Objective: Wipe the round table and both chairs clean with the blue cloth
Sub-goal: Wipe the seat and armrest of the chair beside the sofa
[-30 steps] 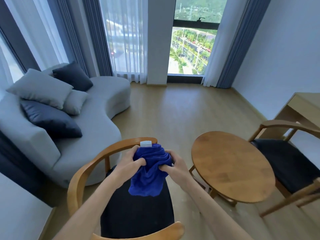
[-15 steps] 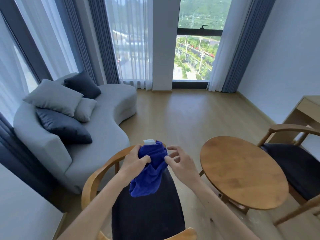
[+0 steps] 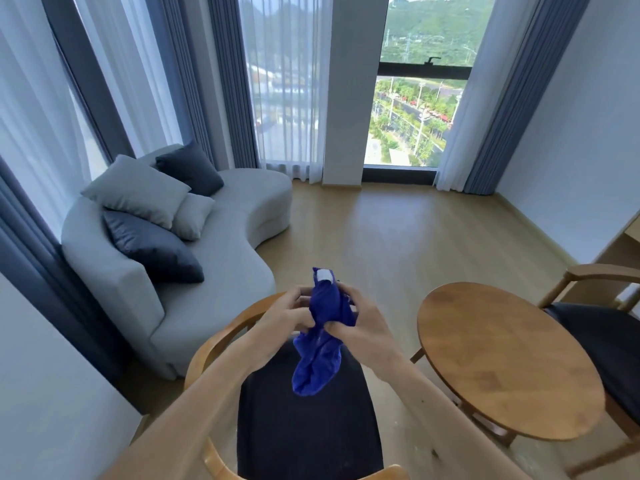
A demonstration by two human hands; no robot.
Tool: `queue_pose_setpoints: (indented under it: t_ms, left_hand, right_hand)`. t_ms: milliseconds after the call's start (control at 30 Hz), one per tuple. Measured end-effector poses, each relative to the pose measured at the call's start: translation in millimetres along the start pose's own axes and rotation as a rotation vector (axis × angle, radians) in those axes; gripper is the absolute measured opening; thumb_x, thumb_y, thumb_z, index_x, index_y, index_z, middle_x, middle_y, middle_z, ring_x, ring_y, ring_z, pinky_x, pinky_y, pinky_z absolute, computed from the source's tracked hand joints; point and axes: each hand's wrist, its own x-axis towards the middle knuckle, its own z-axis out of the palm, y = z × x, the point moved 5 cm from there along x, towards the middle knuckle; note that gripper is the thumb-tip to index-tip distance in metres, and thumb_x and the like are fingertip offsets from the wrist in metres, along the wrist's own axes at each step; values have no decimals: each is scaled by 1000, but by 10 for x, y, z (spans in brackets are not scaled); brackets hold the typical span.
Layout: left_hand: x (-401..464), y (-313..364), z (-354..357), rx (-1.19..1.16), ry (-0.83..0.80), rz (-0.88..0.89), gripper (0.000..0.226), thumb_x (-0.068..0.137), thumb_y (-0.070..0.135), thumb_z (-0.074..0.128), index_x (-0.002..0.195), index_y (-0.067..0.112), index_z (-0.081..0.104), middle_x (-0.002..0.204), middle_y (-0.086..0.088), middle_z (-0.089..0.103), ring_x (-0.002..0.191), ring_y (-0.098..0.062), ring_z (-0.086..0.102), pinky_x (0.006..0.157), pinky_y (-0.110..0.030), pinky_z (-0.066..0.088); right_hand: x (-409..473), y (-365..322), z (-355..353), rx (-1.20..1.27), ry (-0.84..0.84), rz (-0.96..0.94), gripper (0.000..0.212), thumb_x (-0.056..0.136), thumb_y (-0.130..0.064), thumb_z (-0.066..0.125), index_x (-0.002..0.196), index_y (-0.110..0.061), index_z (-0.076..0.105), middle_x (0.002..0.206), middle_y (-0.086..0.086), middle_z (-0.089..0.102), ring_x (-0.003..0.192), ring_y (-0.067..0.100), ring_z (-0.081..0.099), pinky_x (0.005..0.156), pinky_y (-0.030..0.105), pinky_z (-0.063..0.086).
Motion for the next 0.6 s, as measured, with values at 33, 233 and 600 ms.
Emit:
queue_pose_setpoints:
  t_ms: [33,233,600]
  left_hand:
    - [-2,18,-18,67,18,20,51,68,15,60,118,20,52,115,-5,63,101,-15,63,86,-29,52]
    - [13,155,-37,370,154,203,43,87,21,67,126,20,48,114,6,61,104,-7,59,91,-28,51]
    - [137,225,-217,267,338,244,25,98,20,47,116,34,58,104,9,68,97,-11,63,90,-39,53]
  right_hand:
    - [4,-22,-14,47,-3,0,54,83,1,65,121,-36,51,118,4,61,102,16,64,87,37,57]
    - [-4,-168,-52,186,-9,-49,46,84,0,70,114,-34,59,107,-2,70,98,18,68,83,34,58]
    - [12,-126,-189,260,-29,-30,57,83,12,65,127,-24,59,119,-3,67,109,18,64,85,35,57]
